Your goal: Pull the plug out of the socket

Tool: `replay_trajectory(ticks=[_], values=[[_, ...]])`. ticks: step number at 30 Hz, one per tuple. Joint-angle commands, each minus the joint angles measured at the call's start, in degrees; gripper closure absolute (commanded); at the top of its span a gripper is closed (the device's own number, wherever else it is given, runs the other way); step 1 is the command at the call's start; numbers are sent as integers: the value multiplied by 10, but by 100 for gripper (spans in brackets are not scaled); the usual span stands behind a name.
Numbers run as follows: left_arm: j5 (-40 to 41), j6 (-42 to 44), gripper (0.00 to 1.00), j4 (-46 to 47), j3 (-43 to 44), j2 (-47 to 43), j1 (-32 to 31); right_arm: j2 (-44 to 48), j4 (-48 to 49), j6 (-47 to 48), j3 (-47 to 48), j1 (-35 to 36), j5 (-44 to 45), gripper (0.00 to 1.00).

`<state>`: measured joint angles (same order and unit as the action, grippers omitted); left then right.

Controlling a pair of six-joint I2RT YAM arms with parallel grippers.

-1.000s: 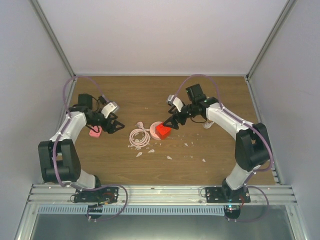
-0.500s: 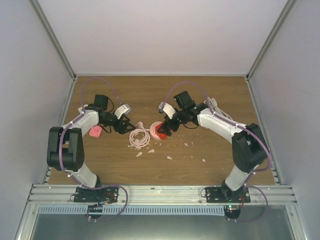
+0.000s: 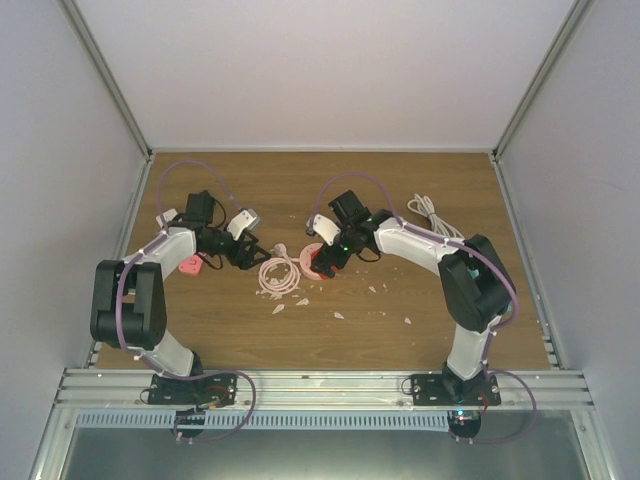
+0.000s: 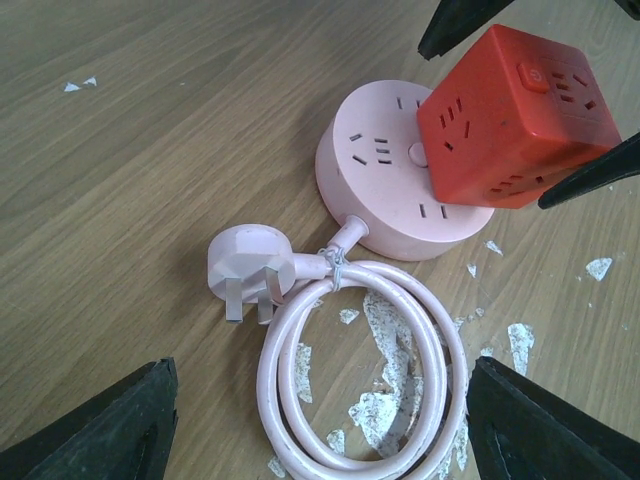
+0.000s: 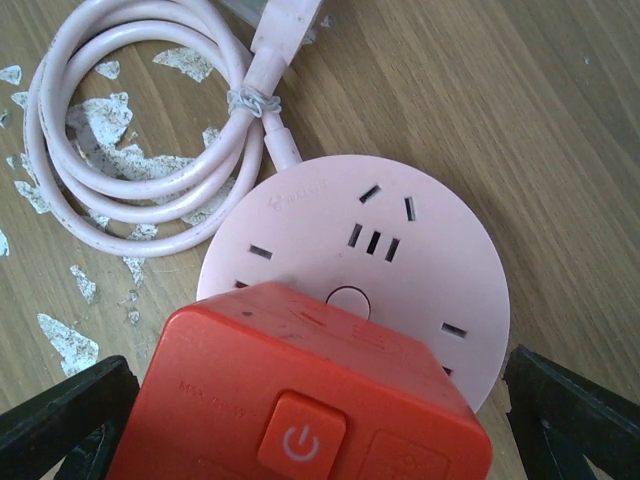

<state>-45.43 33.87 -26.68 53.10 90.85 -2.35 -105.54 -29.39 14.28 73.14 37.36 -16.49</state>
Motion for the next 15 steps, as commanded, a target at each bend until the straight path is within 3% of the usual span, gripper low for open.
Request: replay_trajectory(ticks=[1,10,15], values=[[-4,-3,21,31,-7,-18,-3,3,-20,6,10,5,31,1],[-17,-18,25,38,13,10,-13,29,-24,23,-14,1,32,28],[-14,-47,27,28,41,39,-48,49,-29,41,-29,-5,27,38]])
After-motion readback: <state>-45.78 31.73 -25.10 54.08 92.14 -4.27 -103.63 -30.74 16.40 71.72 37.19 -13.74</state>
